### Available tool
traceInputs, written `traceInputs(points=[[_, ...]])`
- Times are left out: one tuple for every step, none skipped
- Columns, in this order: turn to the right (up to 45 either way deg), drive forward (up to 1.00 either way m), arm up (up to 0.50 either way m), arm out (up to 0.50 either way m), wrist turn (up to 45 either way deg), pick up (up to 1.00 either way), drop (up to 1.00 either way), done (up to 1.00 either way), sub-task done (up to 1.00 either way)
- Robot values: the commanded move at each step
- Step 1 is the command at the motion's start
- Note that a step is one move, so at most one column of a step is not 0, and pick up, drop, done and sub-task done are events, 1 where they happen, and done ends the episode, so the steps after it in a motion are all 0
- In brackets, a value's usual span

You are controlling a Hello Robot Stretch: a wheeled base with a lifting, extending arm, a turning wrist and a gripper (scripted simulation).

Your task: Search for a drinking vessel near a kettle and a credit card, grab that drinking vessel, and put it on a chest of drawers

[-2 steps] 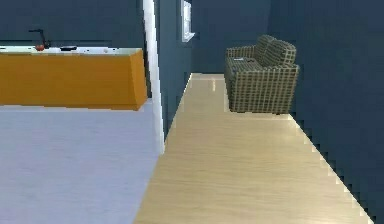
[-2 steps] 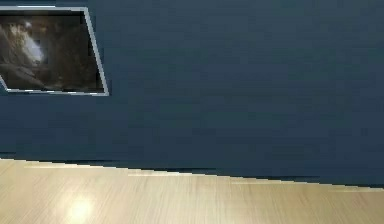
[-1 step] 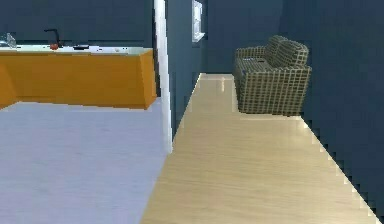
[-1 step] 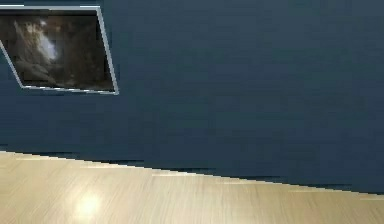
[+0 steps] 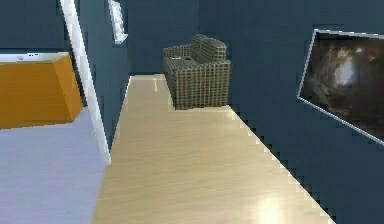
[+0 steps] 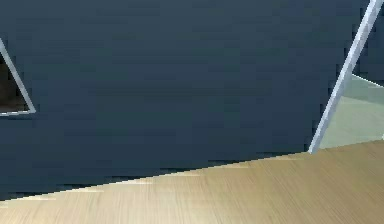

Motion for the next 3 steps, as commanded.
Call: traceInputs(points=[[0.0,0.20,0.00,0.00,0.0,0.00,0.00,0.00,0.00],[-45.0,0.00,0.00,0.00,0.0,0.00,0.00,0.00,0.00],[-3.0,0.00,0.00,0.00,0.0,0.00,0.00,0.00,0.00]])
